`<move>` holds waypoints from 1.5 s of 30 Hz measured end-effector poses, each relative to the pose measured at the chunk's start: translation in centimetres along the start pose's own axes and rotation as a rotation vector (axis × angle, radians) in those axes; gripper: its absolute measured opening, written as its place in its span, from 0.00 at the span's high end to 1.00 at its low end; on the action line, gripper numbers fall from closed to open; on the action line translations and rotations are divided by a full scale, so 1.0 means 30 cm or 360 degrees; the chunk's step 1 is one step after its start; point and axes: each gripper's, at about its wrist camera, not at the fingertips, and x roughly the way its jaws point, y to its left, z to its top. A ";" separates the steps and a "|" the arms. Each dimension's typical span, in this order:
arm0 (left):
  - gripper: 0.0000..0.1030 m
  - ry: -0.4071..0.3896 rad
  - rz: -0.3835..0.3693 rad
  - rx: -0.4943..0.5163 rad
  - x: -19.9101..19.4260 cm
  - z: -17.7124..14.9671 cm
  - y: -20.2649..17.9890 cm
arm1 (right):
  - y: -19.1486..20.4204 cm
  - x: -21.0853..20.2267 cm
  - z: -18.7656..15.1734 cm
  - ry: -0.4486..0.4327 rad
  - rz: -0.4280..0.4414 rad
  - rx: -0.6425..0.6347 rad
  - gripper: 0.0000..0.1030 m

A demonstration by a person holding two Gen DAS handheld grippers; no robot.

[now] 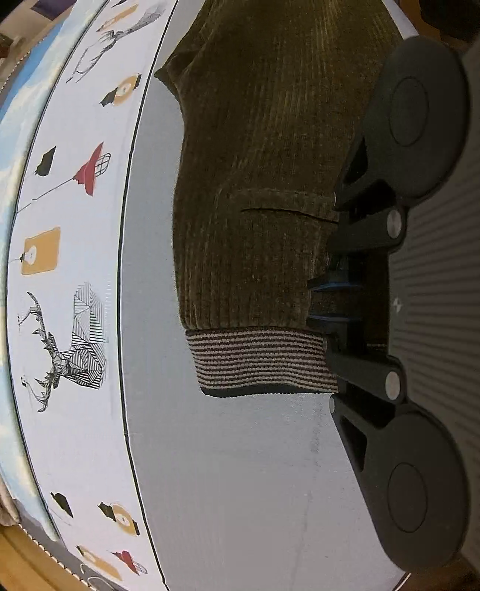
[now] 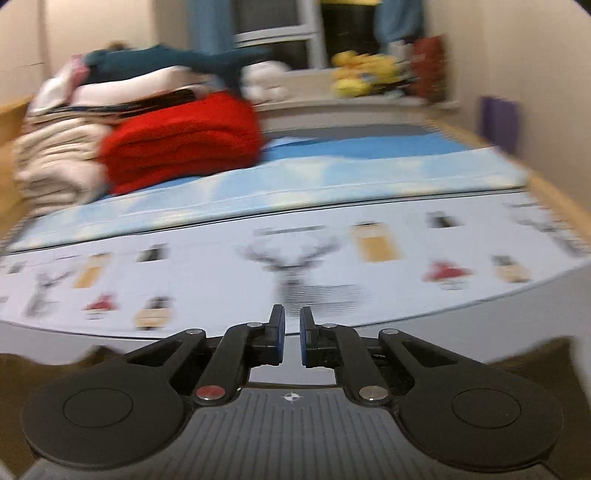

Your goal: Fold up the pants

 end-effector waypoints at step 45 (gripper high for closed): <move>0.93 0.0015 0.0056 -0.0086 -0.005 0.059 0.029 | -0.074 0.011 0.134 -0.0090 0.0055 0.0184 0.85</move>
